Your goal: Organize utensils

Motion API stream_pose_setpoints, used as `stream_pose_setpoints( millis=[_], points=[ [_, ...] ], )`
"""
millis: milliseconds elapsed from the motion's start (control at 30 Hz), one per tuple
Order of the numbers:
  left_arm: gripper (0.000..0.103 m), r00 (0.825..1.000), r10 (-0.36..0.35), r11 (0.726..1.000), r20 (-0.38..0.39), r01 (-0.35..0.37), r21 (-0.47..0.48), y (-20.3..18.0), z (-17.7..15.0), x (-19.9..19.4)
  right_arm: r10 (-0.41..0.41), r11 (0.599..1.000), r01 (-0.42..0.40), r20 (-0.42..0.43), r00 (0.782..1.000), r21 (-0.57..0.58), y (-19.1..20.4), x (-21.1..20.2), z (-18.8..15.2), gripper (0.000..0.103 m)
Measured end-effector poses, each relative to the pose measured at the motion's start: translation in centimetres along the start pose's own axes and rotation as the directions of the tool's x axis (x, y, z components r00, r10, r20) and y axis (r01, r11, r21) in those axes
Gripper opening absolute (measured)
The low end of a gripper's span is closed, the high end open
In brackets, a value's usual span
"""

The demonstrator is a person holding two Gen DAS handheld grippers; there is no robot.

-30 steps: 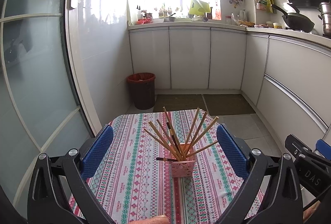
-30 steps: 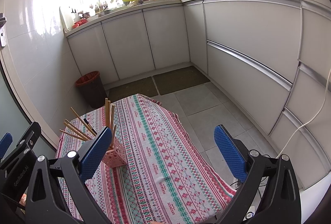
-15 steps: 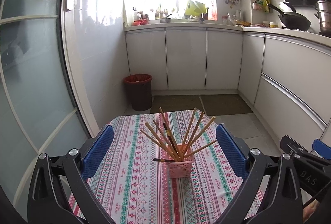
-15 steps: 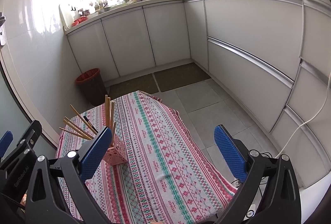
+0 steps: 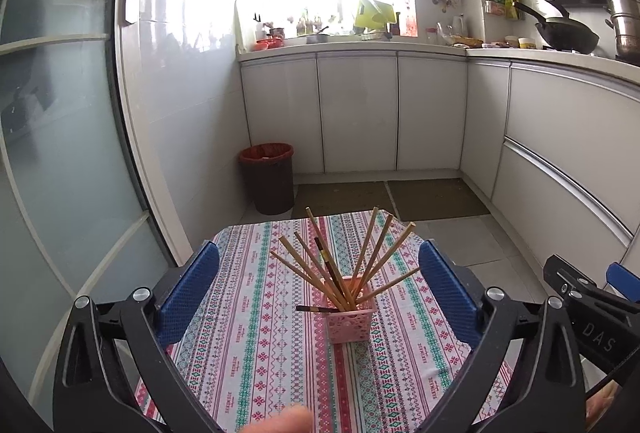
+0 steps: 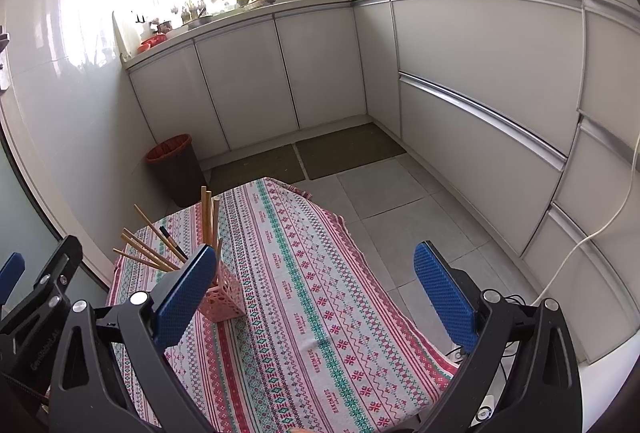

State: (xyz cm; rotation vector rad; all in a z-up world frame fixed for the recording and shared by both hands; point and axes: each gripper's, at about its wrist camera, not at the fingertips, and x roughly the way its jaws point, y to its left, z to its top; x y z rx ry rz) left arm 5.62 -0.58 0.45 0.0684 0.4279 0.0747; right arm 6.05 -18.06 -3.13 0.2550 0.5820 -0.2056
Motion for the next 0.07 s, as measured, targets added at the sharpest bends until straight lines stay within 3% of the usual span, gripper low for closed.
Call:
stream_pose_setpoints(
  millis=[67],
  points=[
    [0.096,1.0,0.001,1.0,-0.003,-0.001,-0.004,0.06,-0.04,0.03,-0.002,1.0,0.002,-0.001,1.0,0.0,0.05,0.04,-0.08,0.096]
  ],
)
